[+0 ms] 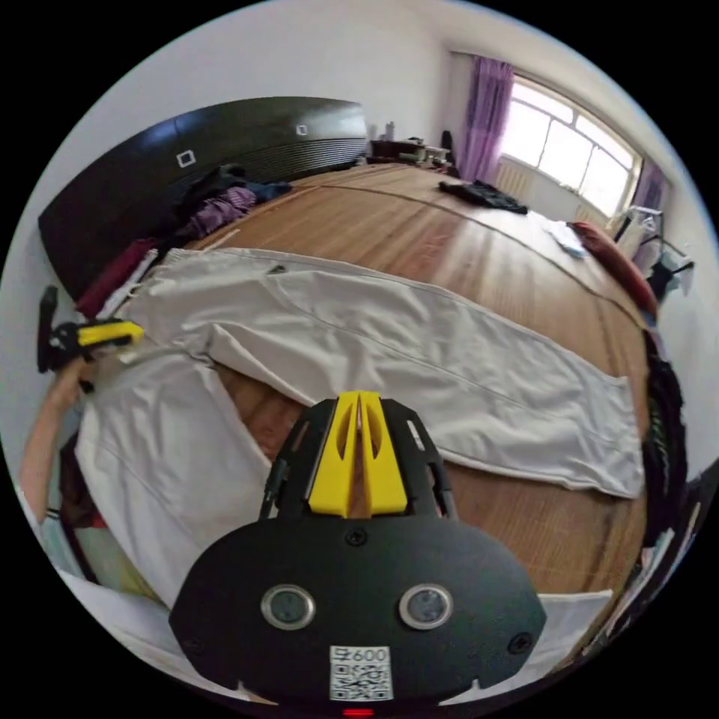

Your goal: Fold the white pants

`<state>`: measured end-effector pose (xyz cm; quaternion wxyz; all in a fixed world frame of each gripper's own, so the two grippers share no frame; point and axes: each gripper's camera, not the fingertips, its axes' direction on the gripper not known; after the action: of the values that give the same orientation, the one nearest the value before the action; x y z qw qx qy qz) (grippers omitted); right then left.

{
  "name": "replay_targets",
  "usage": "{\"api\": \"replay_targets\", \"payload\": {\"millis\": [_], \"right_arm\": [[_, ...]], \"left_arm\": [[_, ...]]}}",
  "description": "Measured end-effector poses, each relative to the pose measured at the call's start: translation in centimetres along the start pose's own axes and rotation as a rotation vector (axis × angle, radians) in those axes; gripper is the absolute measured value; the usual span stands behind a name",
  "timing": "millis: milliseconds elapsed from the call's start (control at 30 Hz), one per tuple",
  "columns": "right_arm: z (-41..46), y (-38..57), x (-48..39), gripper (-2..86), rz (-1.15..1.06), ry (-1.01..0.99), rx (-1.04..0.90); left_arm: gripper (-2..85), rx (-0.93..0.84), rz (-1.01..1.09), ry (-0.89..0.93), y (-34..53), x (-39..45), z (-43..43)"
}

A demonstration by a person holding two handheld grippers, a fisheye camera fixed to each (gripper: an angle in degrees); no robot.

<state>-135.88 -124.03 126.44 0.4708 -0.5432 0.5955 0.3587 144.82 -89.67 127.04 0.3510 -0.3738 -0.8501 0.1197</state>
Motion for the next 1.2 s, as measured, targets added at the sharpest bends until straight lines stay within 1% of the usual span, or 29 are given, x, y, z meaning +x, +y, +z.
{"api": "replay_targets", "payload": {"millis": [33,100,133,167,200,233,267,300,367,400,433,467,500,533,600,633,667,700,767,833,867,900,933,967,1000,1033,1067,1100,1200], "right_arm": [[0.3,1.2,1.6,-0.9,0.005,0.114,-0.030],[1.6,2.3,4.2,-0.8,0.044,0.206,-0.110],[2.8,2.6,5.4,-0.8,0.046,0.203,-0.150],[3.4,2.7,5.9,-0.8,0.042,0.196,-0.161],[3.9,2.7,6.4,-0.8,0.028,0.167,-0.123],[4.2,2.4,6.8,-0.8,0.038,0.156,-0.084],[4.5,2.0,6.9,-0.8,0.038,0.153,-0.084],[5.0,1.2,6.9,-0.8,0.026,0.162,-0.087],[5.7,0.1,6.6,-0.8,-0.027,0.206,-0.096],[6.1,-0.4,6.2,-0.8,-0.055,0.230,-0.089],[6.4,-0.7,5.9,-0.8,-0.065,0.241,-0.078],[6.5,-0.7,5.8,-0.8,-0.061,0.245,-0.064],[6.5,-0.6,5.8,-0.8,-0.037,0.242,-0.031],[6.2,-0.4,6.0,-0.8,-0.007,0.225,-0.006],[5.1,-0.1,6.5,-0.8,0.042,0.237,-0.012],[4.0,0.5,6.6,-0.8,0.091,0.316,-0.063],[3.1,1.0,6.4,-0.7,0.104,0.351,-0.069],[0.8,2.9,5.3,-0.6,0.084,0.374,-0.024],[-3.2,7.2,3.1,-0.4,0.009,0.349,0.062],[-7.7,13.5,0.8,0.5,-0.062,0.294,0.110],[-8.6,14.8,0.4,1.8,-0.070,0.284,0.108],[-10.0,17.3,-0.1,4.2,-0.082,0.279,0.087],[-10.8,19.1,-0.5,8.9,-0.093,0.328,0.039],[-11.0,19.7,-0.4,11.3,-0.078,0.370,0.008],[-11.4,20.7,0.0,13.2,-0.028,0.439,-0.060],[-11.9,21.4,0.5,14.1,0.010,0.436,-0.120],[-12.4,21.6,0.7,14.0,0.022,0.408,-0.141],[-13.6,22.1,0.8,13.7,0.051,0.333,-0.157],[-17.6,23.5,0.4,13.2,0.151,0.106,-0.028]], "left_arm": [[0.6,0.034,-0.035,0.011,-1.3,-1.1,-1.0],[0.6,0.048,-0.039,0.092,-4.0,-1.3,-1.5],[0.7,0.013,0.004,0.151,-6.0,-0.2,-0.8],[0.7,-0.019,0.028,0.165,-6.9,0.6,0.0],[0.7,-0.102,0.078,0.177,-8.5,2.5,2.3],[0.7,-0.230,0.116,0.169,-9.5,4.5,5.7],[0.7,-0.226,0.117,0.153,-9.8,5.0,6.3],[0.7,-0.149,0.081,0.121,-10.5,5.2,5.9],[0.8,-0.176,0.045,0.134,-12.6,4.9,5.9],[0.9,-0.203,-0.017,0.053,-13.7,4.5,5.5],[1.0,-0.209,-0.062,-0.093,-14.3,4.5,4.5],[1.1,-0.195,-0.095,-0.178,-14.4,4.6,3.6],[1.2,-0.120,-0.185,-0.327,-14.0,4.7,1.1],[1.3,0.001,-0.264,-0.375,-12.9,4.7,-2.5],[1.7,0.154,-0.275,-0.325,-10.4,5.0,-8.2],[2.0,0.186,-0.262,-0.300,-8.3,5.1,-11.5],[2.2,0.189,-0.260,-0.291,-7.0,5.1,-13.1],[3.1,0.193,-0.262,-0.260,-3.8,4.4,-16.4],[4.7,0.224,-0.277,-0.233,1.5,2.6,-21.1],[8.9,0.204,-0.310,-0.234,7.2,-1.9,-25.8],[9.6,0.194,-0.324,-0.212,8.3,-3.3,-26.6],[10.8,0.154,-0.366,-0.127,9.8,-6.7,-27.6],[11.5,0.108,-0.407,-0.026,10.5,-9.8,-27.9],[11.9,0.086,-0.418,0.030,10.7,-11.1,-27.9],[12.0,0.045,-0.422,0.143,10.5,-13.1,-27.7],[12.1,0.031,-0.427,0.204,9.8,-14.2,-27.6],[12.2,0.036,-0.422,0.221,9.3,-14.4,-27.6],[12.3,0.057,-0.422,0.249,8.1,-14.9,-27.5],[13.0,0.034,-0.476,0.336,4.7,-16.2,-25.6]]}}
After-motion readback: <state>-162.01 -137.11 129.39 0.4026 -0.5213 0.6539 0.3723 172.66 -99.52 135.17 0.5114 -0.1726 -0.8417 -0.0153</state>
